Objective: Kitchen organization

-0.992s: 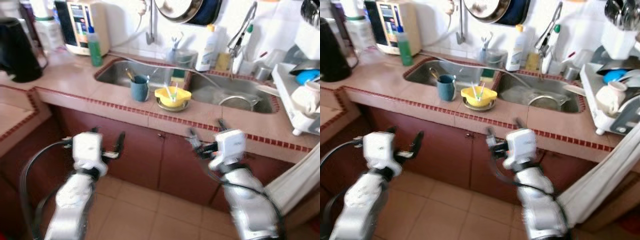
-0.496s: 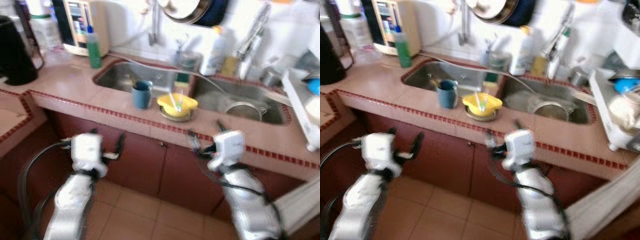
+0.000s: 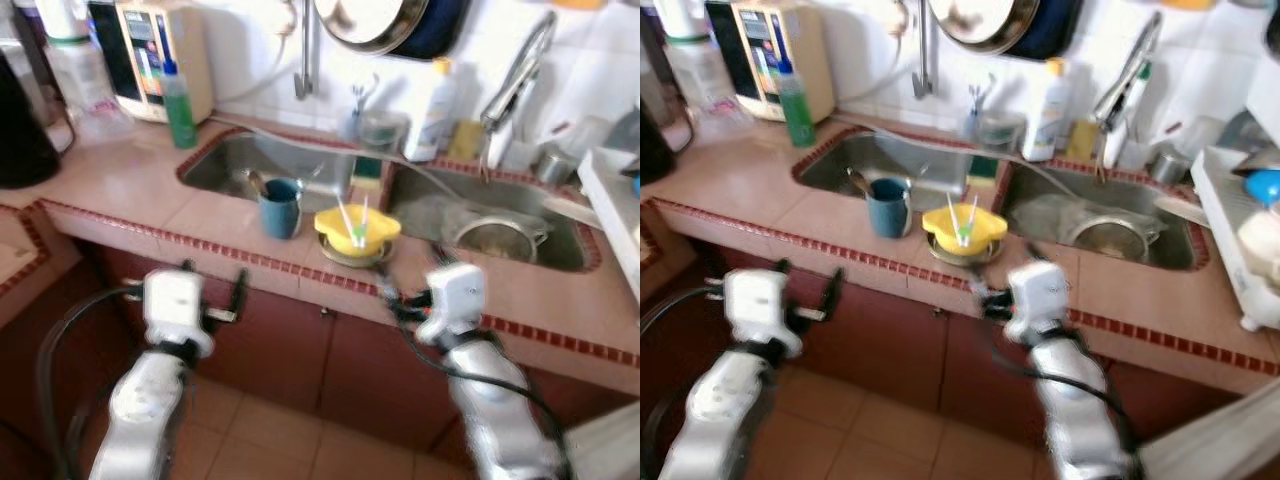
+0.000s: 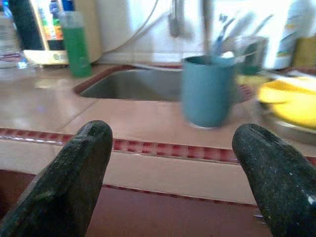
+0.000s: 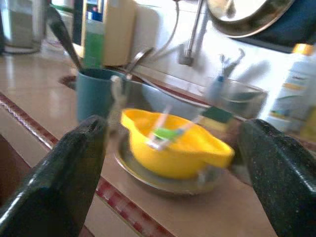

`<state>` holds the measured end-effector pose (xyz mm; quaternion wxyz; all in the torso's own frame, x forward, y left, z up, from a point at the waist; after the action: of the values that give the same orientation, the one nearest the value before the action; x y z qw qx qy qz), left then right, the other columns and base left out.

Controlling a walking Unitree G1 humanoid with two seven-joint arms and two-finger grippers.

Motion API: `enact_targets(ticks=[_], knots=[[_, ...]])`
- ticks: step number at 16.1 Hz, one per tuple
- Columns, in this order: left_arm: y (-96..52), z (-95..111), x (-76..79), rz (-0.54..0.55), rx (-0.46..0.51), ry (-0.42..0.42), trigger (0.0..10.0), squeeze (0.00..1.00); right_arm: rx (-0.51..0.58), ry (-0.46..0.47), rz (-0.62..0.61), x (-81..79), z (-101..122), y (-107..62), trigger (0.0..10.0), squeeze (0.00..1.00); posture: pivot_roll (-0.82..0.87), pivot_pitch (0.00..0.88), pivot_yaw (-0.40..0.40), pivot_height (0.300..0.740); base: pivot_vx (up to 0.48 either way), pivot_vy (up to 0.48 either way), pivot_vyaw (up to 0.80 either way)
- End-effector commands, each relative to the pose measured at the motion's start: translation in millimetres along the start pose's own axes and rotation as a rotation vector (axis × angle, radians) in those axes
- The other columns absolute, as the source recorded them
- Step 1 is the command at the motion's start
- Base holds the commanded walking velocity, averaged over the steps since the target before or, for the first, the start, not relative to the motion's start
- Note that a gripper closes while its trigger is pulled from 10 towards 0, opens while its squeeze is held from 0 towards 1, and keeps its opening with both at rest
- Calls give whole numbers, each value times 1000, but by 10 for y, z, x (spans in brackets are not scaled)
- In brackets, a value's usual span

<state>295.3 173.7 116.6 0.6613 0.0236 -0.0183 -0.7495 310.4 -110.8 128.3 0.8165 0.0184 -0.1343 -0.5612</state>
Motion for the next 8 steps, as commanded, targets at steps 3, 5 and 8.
enact_targets(ticks=[3,5,8], knots=[[28,45,90,-24,16,-2,10000,0,-1,-28,-32,135,20,-34,10000,0,-55,0,-34,740,307,0,0],[24,42,89,-24,14,-3,10000,0,-3,-32,-29,134,21,-39,10000,0,-57,0,-36,740,304,0,0],[26,41,91,-20,14,-5,10000,0,-2,-39,-24,137,25,-33,10000,0,-57,0,-38,740,306,0,0]])
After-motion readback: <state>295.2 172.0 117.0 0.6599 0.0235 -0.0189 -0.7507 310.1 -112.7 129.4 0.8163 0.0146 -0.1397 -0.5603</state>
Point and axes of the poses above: a point about 5 cm out from each wrist's last joint towards the gripper, its own y axis pointing out of the wrist towards the gripper, its own z axis along the axis of the wrist's last joint, x = y × z, the point moved 3 cm from there along y, pointing out of the wrist towards the gripper, and after that the axes turned 3 degrees about -y, right-handed, at the moved point
